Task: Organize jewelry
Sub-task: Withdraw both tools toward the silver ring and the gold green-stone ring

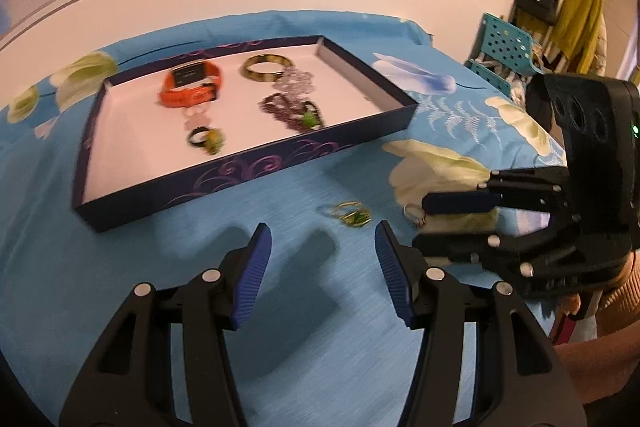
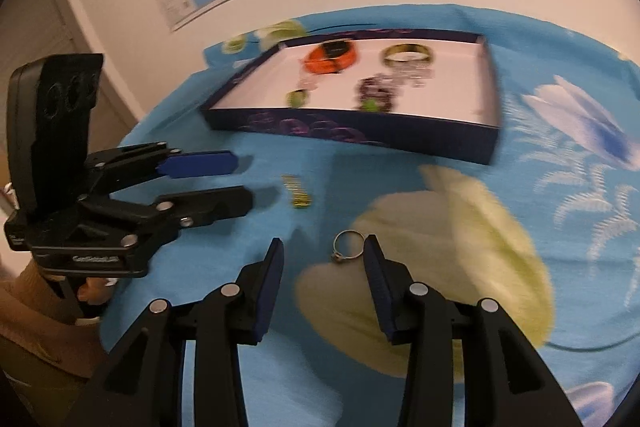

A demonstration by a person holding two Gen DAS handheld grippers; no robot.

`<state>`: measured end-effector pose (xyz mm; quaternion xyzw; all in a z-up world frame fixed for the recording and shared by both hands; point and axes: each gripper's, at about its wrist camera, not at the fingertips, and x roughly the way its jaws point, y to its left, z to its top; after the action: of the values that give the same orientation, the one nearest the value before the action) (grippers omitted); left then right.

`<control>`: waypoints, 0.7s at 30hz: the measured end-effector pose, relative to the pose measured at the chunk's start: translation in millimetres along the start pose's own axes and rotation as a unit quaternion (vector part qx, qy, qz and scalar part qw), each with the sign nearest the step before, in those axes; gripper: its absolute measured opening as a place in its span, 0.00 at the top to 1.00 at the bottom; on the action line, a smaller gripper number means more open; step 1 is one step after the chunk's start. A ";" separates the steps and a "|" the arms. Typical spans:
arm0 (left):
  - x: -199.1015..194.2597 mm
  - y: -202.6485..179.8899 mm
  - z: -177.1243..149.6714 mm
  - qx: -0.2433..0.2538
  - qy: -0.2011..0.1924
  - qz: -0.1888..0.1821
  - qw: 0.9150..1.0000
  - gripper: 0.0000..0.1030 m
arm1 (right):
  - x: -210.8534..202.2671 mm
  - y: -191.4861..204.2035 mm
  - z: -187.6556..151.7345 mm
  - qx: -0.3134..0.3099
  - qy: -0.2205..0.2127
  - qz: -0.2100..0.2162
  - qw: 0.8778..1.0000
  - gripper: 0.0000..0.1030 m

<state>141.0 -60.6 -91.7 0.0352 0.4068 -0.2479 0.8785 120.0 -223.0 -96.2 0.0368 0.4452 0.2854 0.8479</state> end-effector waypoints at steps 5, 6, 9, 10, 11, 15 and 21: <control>-12.9 19.6 -7.9 -0.025 -0.002 0.015 1.000 0.48 | 17.8 28.2 5.2 -0.022 0.010 0.050 0.998 0.62; -14.9 23.5 -10.1 -0.031 -0.002 0.017 0.999 0.48 | 19.7 31.8 6.0 -0.022 0.011 0.057 0.998 0.62; -17.1 28.9 -15.2 -0.041 0.002 0.018 0.999 0.48 | 23.3 42.6 9.8 -0.032 0.008 0.068 0.997 0.63; -17.7 29.3 -17.3 -0.041 0.003 0.017 0.999 0.48 | 20.8 42.4 11.3 -0.033 0.004 0.068 0.997 0.63; -18.5 29.0 -19.1 -0.041 0.004 0.015 0.999 0.49 | 17.2 39.9 12.6 -0.031 -0.002 0.061 0.998 0.63; -20.0 18.7 -24.3 -0.022 0.009 -0.003 1.000 0.49 | 3.2 19.0 16.0 -0.008 -0.021 0.031 0.999 0.63; -16.0 -11.2 -26.5 0.018 0.017 -0.041 0.999 0.52 | -2.5 -6.7 19.3 0.025 -0.032 -0.008 0.999 0.63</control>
<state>108.6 -56.9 -96.0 0.0390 0.4185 -0.2901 0.8598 136.9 -226.2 -84.9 0.0636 0.4251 0.2663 0.8628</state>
